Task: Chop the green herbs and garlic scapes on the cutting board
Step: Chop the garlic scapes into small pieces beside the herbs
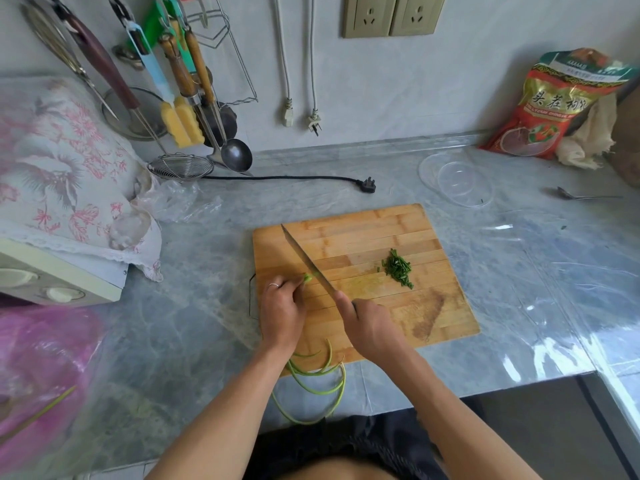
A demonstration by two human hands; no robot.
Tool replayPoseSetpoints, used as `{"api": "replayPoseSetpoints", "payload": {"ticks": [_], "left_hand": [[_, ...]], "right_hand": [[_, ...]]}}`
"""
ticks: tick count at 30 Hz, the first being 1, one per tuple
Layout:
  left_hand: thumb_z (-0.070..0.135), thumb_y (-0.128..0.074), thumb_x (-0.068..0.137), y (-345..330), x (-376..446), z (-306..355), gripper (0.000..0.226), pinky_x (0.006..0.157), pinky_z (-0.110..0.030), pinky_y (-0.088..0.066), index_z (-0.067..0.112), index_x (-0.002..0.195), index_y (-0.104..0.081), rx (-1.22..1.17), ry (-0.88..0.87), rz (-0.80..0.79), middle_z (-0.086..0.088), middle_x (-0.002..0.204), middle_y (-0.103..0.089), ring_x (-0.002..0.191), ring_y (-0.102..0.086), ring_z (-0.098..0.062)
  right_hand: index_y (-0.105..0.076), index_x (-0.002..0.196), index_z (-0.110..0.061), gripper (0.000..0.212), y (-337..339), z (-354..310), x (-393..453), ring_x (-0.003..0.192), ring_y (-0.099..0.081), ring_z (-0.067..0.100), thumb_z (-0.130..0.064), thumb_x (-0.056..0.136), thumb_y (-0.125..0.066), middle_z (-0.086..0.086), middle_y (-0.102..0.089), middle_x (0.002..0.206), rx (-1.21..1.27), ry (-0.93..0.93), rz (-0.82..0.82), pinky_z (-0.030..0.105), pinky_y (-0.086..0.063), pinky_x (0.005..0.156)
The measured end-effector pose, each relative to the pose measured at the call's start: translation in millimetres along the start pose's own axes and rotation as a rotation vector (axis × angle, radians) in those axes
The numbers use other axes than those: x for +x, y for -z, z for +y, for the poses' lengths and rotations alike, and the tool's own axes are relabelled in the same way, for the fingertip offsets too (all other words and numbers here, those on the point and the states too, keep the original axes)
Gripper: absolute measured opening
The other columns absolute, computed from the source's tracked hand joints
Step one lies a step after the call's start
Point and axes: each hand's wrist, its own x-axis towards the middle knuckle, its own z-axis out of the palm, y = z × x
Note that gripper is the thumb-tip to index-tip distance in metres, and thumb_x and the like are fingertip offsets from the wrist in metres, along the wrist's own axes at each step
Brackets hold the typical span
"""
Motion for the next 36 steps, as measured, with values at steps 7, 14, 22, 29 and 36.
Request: {"api": "replayPoseSetpoints", "payload": {"ticks": [7,14,22,29,36], "left_hand": [[0.008,-0.063,0.09,-2.1,0.3,-4.3,0.017,0.07,-0.032,-0.048,0.014,0.098,-0.077,-0.032,-0.01,-0.007,-0.006,0.091,-0.069,0.086,-0.062,-0.025],[0.011,-0.062,0.09,-3.0,0.9,-3.8,0.015,0.069,-0.036,-0.05,0.013,0.096,-0.076,-0.049,-0.026,-0.012,-0.006,0.092,-0.068,0.085,-0.062,-0.026],[0.015,-0.059,0.09,-4.5,0.7,-8.1,0.019,0.071,-0.039,-0.051,0.014,0.099,-0.075,-0.05,-0.039,-0.039,-0.007,0.096,-0.066,0.092,-0.061,-0.027],[0.009,-0.067,0.087,-6.1,1.1,-9.1,0.012,0.068,-0.033,-0.047,0.011,0.096,-0.075,-0.025,-0.024,-0.044,-0.005,0.093,-0.065,0.09,-0.059,-0.028],[0.004,-0.066,0.086,-2.6,-0.7,-5.5,0.009,0.066,-0.03,-0.041,0.008,0.092,-0.072,0.011,-0.025,0.015,-0.009,0.086,-0.064,0.083,-0.059,-0.029]], "right_hand": [[-0.044,0.065,-0.012,0.063,-4.6,-1.9,-14.0,0.053,-0.049,0.022,-0.064,0.095,-0.025,0.007,-0.052,0.061,-0.075,-0.008,-0.024,0.033,-0.035,0.048],[-0.044,0.066,-0.014,0.061,-3.5,-5.5,-16.3,0.056,-0.05,0.023,-0.064,0.096,-0.025,0.006,-0.052,0.063,-0.078,-0.03,-0.019,0.034,-0.036,0.05],[-0.042,0.066,-0.015,0.062,-10.8,-12.5,-11.9,0.054,-0.047,0.022,-0.065,0.096,-0.023,0.005,-0.051,0.065,-0.062,-0.058,-0.037,0.035,-0.039,0.053],[-0.043,0.068,-0.014,0.062,-18.1,-15.3,-5.6,0.055,-0.048,0.022,-0.066,0.095,-0.023,0.004,-0.05,0.066,-0.083,-0.069,-0.027,0.035,-0.04,0.053],[-0.042,0.065,-0.013,0.062,-18.1,-7.1,-1.2,0.052,-0.045,0.023,-0.065,0.096,-0.026,0.007,-0.049,0.061,-0.021,-0.049,-0.032,0.035,-0.038,0.052]]}}
